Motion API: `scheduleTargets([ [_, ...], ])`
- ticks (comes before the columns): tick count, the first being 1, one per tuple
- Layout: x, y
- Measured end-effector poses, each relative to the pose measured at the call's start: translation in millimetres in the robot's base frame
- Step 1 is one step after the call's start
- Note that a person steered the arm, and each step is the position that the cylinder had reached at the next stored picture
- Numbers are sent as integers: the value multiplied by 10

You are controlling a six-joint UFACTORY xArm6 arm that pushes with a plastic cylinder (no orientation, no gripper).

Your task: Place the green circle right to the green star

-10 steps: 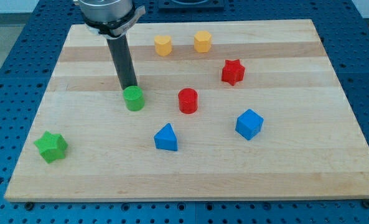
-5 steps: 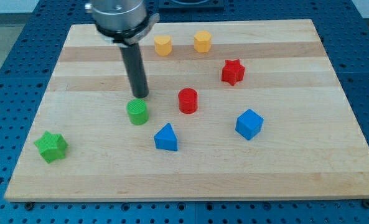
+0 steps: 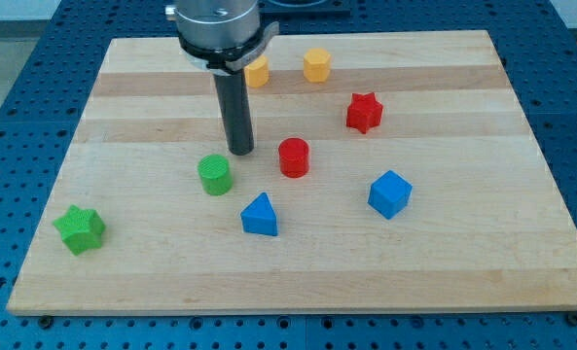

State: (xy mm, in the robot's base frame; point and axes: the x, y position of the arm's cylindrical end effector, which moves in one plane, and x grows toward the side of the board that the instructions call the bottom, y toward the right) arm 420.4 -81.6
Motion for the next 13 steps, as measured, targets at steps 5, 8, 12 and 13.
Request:
scheduleTargets([
  [5,222,-336],
  [8,329,-518],
  [12,673,-560],
  [13,806,-561],
])
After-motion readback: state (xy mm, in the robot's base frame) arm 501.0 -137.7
